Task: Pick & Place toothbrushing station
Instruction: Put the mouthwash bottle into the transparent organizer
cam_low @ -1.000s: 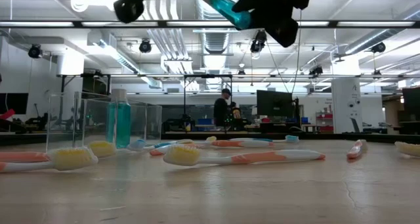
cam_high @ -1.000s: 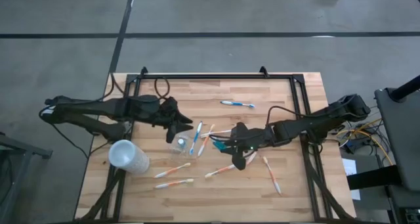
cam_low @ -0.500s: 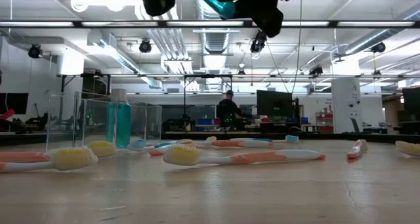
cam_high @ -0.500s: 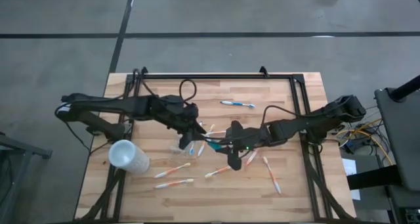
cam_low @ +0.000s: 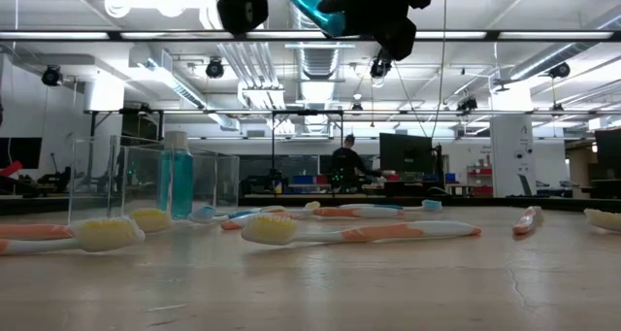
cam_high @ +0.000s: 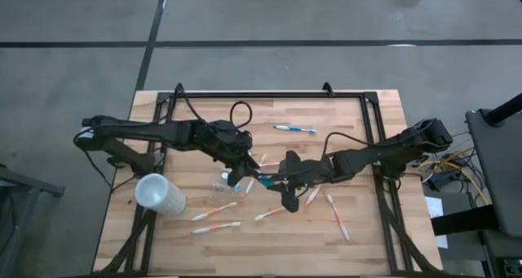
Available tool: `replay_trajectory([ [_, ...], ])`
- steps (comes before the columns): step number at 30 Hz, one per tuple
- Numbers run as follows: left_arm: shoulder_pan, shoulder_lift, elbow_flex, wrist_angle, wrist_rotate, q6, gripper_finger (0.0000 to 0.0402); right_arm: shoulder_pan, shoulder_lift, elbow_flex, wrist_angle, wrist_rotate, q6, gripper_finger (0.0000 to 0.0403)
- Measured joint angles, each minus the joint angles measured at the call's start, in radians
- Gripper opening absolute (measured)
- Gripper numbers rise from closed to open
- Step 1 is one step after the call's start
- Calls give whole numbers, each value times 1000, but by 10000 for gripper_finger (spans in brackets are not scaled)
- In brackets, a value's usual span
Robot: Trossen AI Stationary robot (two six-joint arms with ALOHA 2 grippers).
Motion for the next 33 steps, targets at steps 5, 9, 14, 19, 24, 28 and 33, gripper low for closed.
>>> replay_trajectory([
  [5,0,7,0,-2,-2,2,145,-5,0,0,0,24,-2,111],
  [9,0,7,0,-32,-2,2,145,-8,0,0,1,24,-3,111],
  [14,0,7,-2,-59,-2,2,145,-10,0,0,1,27,-2,111],
  [19,0,7,-1,-58,-7,10,145,-10,0,0,9,28,0,111],
  [24,0,7,-2,-57,-8,13,145,-11,0,0,19,28,-10,111],
  [28,0,7,-2,-55,-17,13,145,-11,0,2,19,27,-14,111],
  [33,0,7,-2,-33,-32,15,145,-10,0,2,19,23,-16,111],
])
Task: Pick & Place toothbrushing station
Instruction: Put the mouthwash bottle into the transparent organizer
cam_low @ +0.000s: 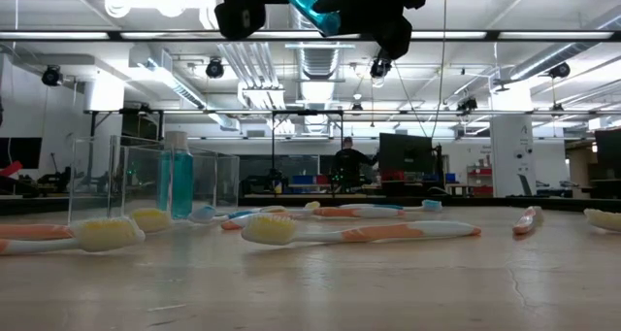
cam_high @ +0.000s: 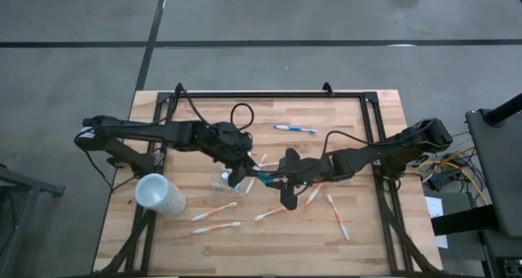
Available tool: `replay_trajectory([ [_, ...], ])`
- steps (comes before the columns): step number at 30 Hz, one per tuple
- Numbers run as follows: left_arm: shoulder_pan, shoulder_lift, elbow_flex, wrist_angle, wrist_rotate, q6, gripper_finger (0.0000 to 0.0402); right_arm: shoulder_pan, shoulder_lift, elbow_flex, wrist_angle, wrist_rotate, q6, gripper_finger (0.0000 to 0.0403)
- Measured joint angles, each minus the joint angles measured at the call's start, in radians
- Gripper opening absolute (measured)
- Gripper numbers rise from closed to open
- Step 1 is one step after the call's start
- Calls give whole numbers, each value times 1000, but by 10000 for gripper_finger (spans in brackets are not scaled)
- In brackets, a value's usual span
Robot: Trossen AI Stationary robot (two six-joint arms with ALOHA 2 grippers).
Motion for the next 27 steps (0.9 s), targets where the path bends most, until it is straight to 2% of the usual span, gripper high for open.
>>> replay_trajectory([
  [13,0,0,0,13,-10,15,143,1,0,0,-1,-1,0,111],
  [22,0,0,0,12,-5,13,103,1,0,0,-3,-2,1,111],
  [27,0,0,0,11,-5,13,105,0,0,0,-2,-2,0,111],
])
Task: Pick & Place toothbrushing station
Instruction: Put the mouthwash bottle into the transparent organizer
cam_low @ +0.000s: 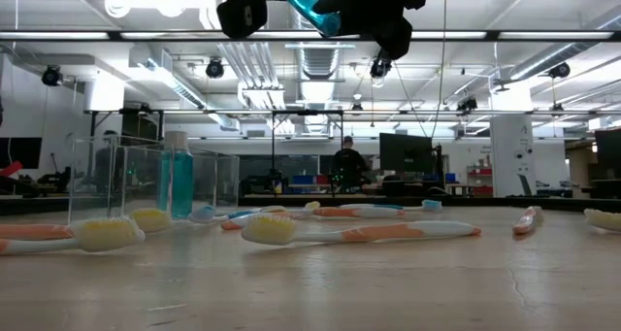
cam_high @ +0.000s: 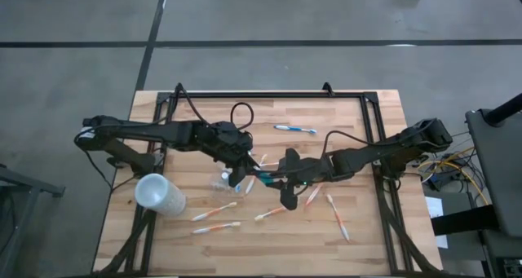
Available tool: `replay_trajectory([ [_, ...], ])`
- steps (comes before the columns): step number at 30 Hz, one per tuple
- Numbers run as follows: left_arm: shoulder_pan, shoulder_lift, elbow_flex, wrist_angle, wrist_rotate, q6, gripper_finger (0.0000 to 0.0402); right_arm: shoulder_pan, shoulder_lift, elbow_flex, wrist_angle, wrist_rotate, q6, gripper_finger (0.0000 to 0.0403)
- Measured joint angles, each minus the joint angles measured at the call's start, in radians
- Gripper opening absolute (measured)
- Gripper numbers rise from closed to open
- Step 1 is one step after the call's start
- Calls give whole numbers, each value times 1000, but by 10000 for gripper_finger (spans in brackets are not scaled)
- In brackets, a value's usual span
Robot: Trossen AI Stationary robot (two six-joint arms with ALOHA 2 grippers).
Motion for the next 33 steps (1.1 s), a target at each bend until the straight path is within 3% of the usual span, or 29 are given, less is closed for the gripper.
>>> replay_trajectory([
  [9,0,0,0,-6,3,0,108,0,0,0,1,0,0,120],
  [33,0,-1,-1,-19,9,0,108,0,-1,2,3,3,26,262],
])
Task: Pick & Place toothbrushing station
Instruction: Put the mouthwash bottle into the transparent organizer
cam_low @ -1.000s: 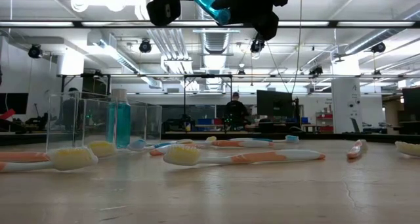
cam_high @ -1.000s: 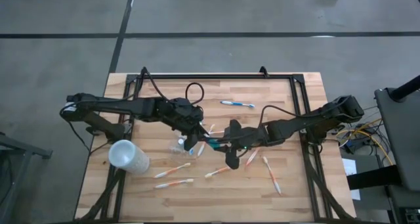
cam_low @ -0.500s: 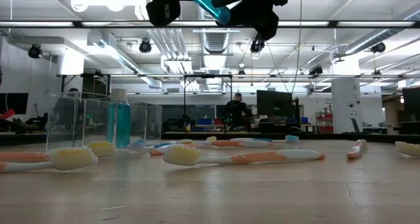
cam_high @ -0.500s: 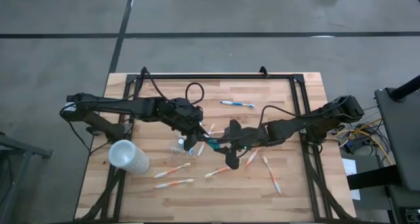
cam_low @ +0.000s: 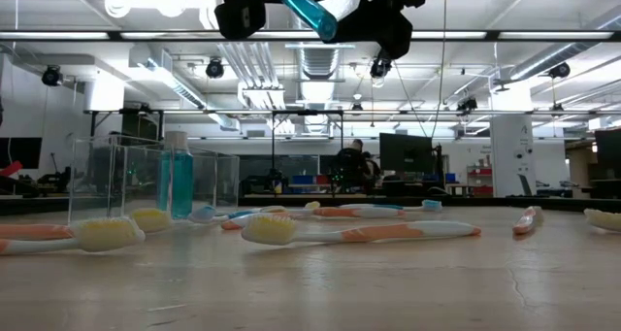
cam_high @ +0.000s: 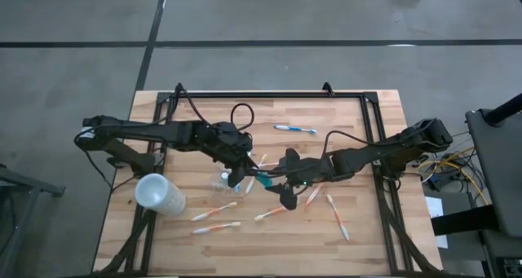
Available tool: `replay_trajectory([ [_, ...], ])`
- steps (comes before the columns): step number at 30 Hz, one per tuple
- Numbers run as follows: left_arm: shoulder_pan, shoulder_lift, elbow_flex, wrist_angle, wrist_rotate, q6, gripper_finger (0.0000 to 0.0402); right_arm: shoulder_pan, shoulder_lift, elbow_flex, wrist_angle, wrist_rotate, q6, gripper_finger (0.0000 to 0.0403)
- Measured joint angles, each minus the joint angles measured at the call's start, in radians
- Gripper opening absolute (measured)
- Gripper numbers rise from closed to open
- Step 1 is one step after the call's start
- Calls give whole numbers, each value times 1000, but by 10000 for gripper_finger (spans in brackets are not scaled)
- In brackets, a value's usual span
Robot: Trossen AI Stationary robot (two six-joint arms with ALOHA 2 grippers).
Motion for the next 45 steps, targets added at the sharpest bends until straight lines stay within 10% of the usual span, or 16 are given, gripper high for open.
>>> replay_trajectory([
  [15,2,0,0,-72,-10,11,108,0,-20,0,-6,-4,-8,314],
  [45,5,-90,0,-668,-366,-173,108,-3,-20,-6,-248,5,156,313],
])
